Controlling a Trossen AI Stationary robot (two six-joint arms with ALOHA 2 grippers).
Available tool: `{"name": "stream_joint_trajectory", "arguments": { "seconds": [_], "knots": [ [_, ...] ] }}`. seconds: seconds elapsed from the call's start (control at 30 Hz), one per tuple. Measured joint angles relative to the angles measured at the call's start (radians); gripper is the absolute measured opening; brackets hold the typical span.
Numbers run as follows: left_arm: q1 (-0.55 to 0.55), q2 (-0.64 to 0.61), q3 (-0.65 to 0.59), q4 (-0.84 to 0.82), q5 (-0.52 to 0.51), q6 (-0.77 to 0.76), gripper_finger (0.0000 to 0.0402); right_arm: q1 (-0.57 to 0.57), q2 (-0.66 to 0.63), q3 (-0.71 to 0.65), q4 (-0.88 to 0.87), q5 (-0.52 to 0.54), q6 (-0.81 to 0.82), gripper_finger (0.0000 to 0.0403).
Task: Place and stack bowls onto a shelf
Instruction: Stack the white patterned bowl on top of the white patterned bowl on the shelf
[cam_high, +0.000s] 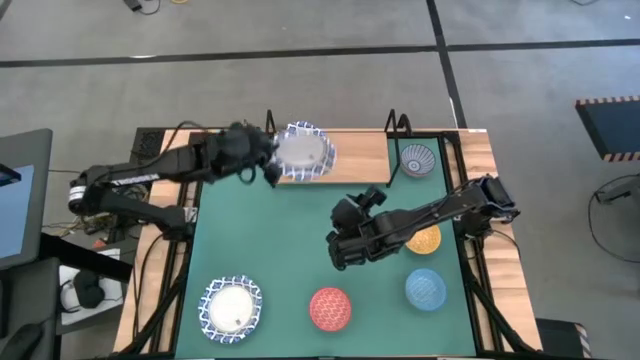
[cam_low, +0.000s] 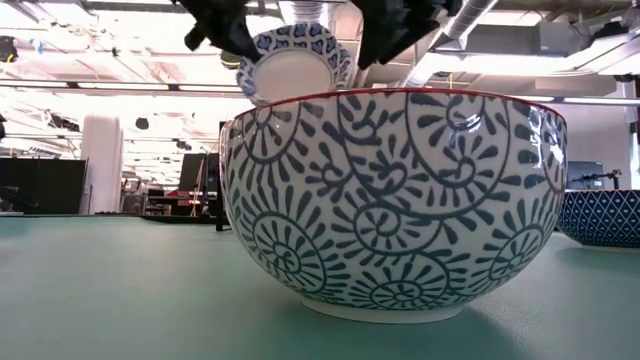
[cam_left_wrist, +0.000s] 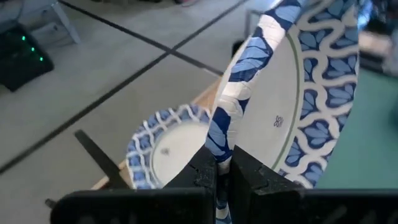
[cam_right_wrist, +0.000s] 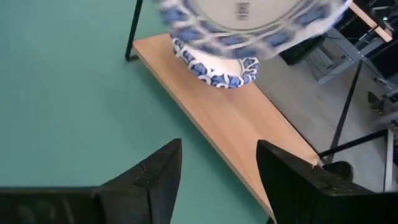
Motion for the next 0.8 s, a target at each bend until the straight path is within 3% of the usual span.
{"name": "stream_joint_trajectory", "arguments": {
  "seconds": [0.23,0.37,0.57,0.8],
  "knots": [
    [0.239,0.104,0.001,0.085,0.212,-0.034,0.0,0.012,0.0,0.0,-0.074,0.018,0.06,0.0234],
    [0.322,0.204,0.047,0.039,0.322,-0.051,0.0,-0.007,0.0,-0.001,-0.076,0.017,0.069,0.0234],
    [0.38,0.366,0.243,-0.155,0.316,0.034,0.0,-0.067,-0.015,-0.104,-0.065,-0.02,0.11,0.0234],
    [0.407,0.543,0.472,-0.35,0.334,0.106,0.0,-0.157,-0.095,-0.3,0.088,-0.098,0.132,0.0234]
  ]
}}
